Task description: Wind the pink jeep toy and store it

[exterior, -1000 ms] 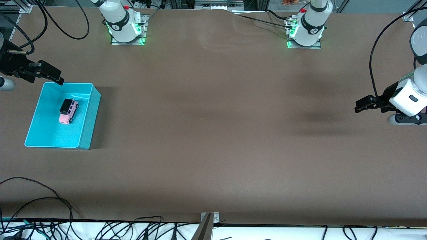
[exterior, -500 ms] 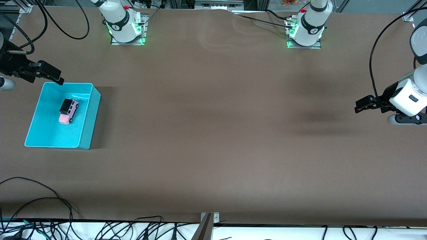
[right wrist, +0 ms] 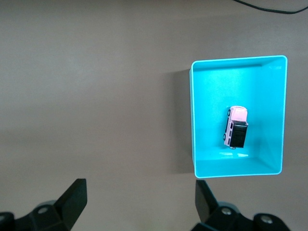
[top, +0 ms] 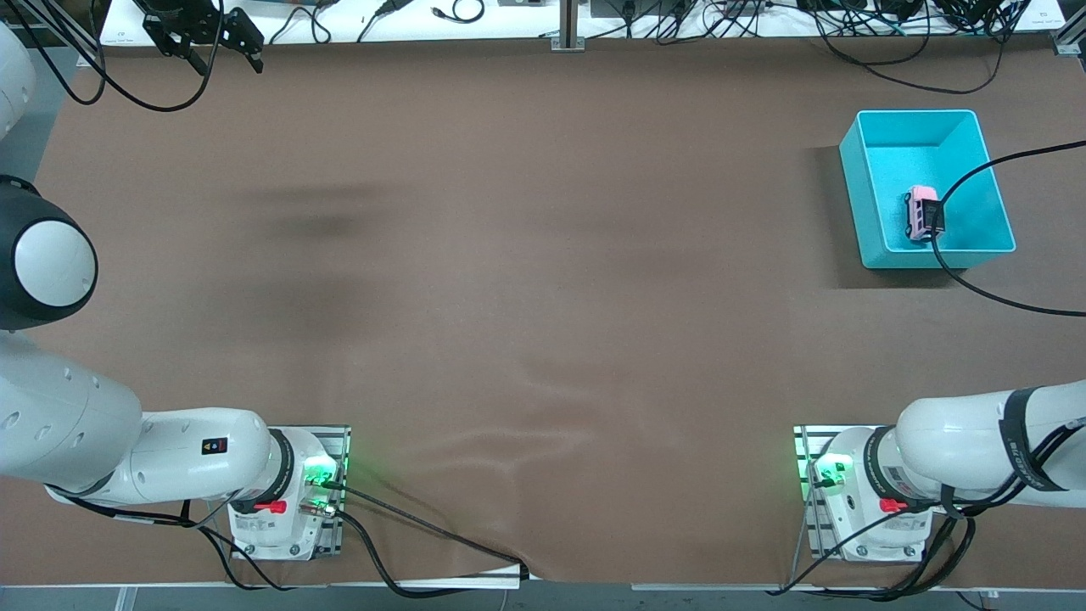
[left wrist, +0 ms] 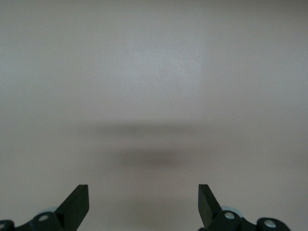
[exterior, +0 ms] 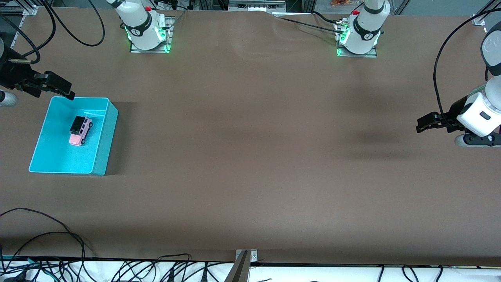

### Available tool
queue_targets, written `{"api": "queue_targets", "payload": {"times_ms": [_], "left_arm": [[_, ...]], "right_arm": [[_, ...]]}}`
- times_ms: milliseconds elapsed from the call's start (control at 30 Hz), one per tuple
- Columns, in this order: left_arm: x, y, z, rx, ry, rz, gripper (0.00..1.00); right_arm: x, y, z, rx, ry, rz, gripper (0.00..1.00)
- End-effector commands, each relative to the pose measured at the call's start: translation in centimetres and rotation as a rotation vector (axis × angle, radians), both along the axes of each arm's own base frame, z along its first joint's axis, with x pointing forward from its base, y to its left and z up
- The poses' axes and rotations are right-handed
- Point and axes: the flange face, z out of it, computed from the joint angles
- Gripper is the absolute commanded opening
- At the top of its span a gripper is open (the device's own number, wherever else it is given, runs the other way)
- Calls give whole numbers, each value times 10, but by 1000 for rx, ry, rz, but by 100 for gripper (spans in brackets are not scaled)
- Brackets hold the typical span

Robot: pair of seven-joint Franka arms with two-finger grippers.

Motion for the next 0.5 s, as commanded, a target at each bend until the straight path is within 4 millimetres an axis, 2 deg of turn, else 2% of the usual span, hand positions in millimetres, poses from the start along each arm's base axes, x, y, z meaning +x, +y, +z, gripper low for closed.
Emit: {"api": "queue_targets", "payload": {"times_ms": [0, 467], "left_arm": [[-2, 2, 2, 13, -7, -21, 100], [-1, 2, 7, 12, -17, -22, 100]], "right_arm": [[0, -3, 8, -14, -11, -3, 100], [0, -4, 8, -16, -11, -1, 100]]}}
